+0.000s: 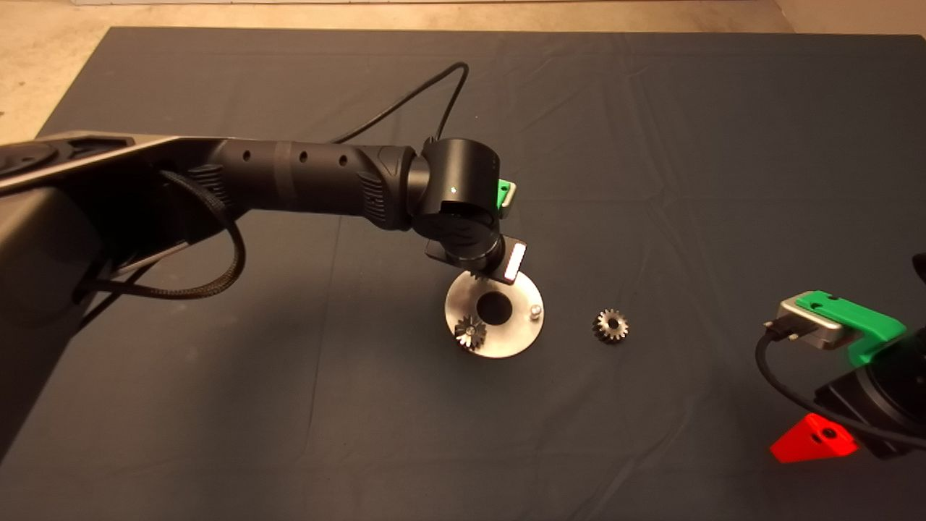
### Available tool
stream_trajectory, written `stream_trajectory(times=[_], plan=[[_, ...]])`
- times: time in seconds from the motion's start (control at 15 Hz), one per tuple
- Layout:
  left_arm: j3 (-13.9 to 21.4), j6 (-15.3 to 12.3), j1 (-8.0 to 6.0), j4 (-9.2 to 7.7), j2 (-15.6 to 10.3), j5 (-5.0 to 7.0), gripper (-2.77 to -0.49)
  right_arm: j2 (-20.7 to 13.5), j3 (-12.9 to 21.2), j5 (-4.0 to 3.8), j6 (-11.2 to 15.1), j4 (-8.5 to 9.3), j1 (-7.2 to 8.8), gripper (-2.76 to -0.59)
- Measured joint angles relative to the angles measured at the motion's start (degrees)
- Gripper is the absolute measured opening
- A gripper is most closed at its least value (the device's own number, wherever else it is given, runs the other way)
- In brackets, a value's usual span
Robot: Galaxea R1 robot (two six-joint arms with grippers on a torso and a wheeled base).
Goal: Install three planetary gears onto the carrier pins
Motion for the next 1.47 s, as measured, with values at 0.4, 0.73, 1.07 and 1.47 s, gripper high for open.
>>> stream_trajectory(times=[0.4,0.73,1.07,1.47], plan=[[-0.79,0.8,0.03,-0.24,0.0,-0.02,-2.38,0.0,-0.01,0.0,0.0,0.0,0.0,-0.61],[-0.83,0.8,0.04,-0.27,0.0,-0.02,-2.36,0.0,-0.01,0.0,0.0,0.0,0.0,-0.61],[-0.83,0.78,0.0,-0.1,-0.02,0.06,-2.22,0.0,0.02,0.0,0.0,0.0,0.0,-0.61],[-0.41,0.74,-0.16,-0.1,-0.16,0.09,-1.96,0.0,-0.01,0.0,0.0,0.0,0.0,-0.61]])
